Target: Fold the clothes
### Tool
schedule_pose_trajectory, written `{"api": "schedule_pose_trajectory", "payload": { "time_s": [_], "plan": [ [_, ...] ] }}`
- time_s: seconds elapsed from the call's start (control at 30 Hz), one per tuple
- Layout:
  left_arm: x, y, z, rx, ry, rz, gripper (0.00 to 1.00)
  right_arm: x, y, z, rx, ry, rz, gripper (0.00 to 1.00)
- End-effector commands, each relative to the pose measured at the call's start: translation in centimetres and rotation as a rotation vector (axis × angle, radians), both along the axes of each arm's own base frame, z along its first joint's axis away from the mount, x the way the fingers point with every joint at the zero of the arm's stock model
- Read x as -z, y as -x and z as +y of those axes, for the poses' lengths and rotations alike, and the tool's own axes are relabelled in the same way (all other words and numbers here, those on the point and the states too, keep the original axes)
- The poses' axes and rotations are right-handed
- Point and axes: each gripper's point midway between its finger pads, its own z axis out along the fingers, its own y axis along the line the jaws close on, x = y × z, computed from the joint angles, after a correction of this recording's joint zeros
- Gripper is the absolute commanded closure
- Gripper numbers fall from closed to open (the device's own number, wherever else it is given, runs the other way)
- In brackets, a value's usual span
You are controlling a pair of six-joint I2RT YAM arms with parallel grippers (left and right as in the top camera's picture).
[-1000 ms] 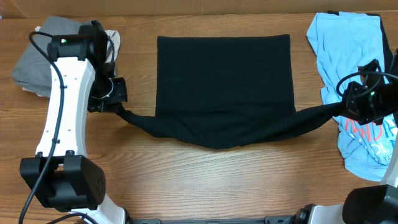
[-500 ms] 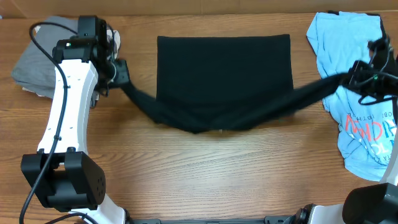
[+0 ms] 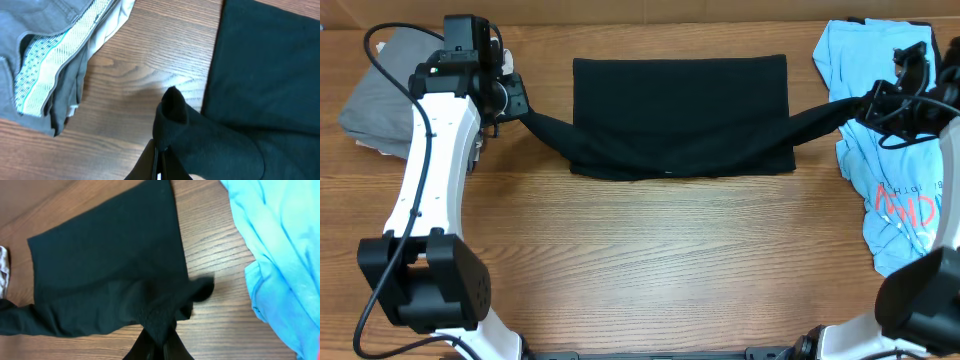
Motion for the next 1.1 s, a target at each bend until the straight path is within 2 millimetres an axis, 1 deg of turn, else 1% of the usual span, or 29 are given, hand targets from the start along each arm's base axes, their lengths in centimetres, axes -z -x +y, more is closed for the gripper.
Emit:
{"api": "schedule_pose_trajectory", "payload": {
  "time_s": [0.0,0.07,0.1,0.13,0.17,0.2,0.27,0.3,0.37,0.4,0.43,0.5,0.53,0.6,0.67,0.77,0.87,0.93,1.0,1.07],
  "plan": [
    [1.0,-0.9,0.5,-0.025,-0.017,-0.002,0.96,-0.2,-1.2,0.5,-0.021,-0.027,-0.042,0.96],
    [0.6,-1.8,0.5,-0.029,-0.015,-0.042,0.93,-0.6,-1.9,0.4,-0.027,-0.023,-0.079,0.96],
    [0.2,-2.4,0.5,-0.038,-0.01,-0.071,0.87,-0.9,-2.5,0.3,-0.032,-0.017,-0.107,0.92],
    [-0.1,-2.8,0.5,-0.043,-0.007,-0.093,0.73,-1.3,-2.9,0.3,-0.036,-0.014,-0.134,0.82],
    [-0.5,-3.4,0.5,-0.046,-0.001,-0.121,0.53,-1.7,-3.4,0.3,-0.043,-0.012,-0.163,0.72],
    [-0.9,-4.0,0.4,-0.043,0.002,-0.149,0.34,-2.1,-3.8,0.4,-0.054,-0.015,-0.191,0.56],
    [-1.8,-4.7,0.3,-0.039,0.009,-0.187,0.0,-2.8,-4.3,0.8,-0.074,-0.034,-0.229,0.33],
    [-2.4,-4.9,0.2,-0.035,0.015,-0.199,0.0,-3.2,-4.3,1.1,-0.087,-0.052,-0.239,0.26],
    [-3.8,-4.8,-0.2,-0.024,0.032,-0.201,0.0,-3.9,-3.8,1.8,-0.102,-0.086,-0.234,0.2],
    [-4.5,-4.6,-0.4,-0.018,0.041,-0.198,0.0,-4.1,-3.5,2.0,-0.106,-0.097,-0.226,0.18],
    [-5.6,-4.1,-0.9,0.004,0.061,-0.185,0.0,-4.2,-2.8,2.6,-0.111,-0.117,-0.203,0.17],
    [-6.7,-3.1,-1.7,0.042,0.089,-0.158,0.0,-4.1,-1.7,3.4,-0.118,-0.134,-0.16,0.17],
    [-7.1,-2.4,-2.4,0.065,0.106,-0.134,0.0,-3.8,-1.0,4.1,-0.138,-0.141,-0.131,0.17],
    [-7.1,-1.0,-3.3,0.09,0.11,-0.078,0.0,-2.9,0.3,5.9,-0.187,-0.148,-0.068,0.21],
    [-6.1,0.5,-4.6,0.139,0.101,-0.008,0.11,-1.6,1.6,8.0,-0.232,-0.133,0.013,0.25],
    [-3.7,2.6,-6.4,0.177,0.081,0.1,0.12,0.6,3.1,10.6,-0.289,-0.068,0.114,0.3],
    [-0.5,4.8,-8.0,0.215,0.05,0.206,0.14,3.3,4.4,12.8,-0.325,0.006,0.203,0.3],
    [1.5,5.9,-9.1,0.232,0.05,0.258,0.19,5.0,4.8,13.8,-0.328,0.031,0.233,0.31],
    [3.2,6.6,-9.9,0.232,0.054,0.288,0.28,6.8,5.1,15.2,-0.33,0.025,0.244,0.33],
    [4.7,7.1,-10.9,0.247,0.061,0.302,0.34,8.4,5.2,16.1,-0.333,0.02,0.244,0.35]
  ]
}}
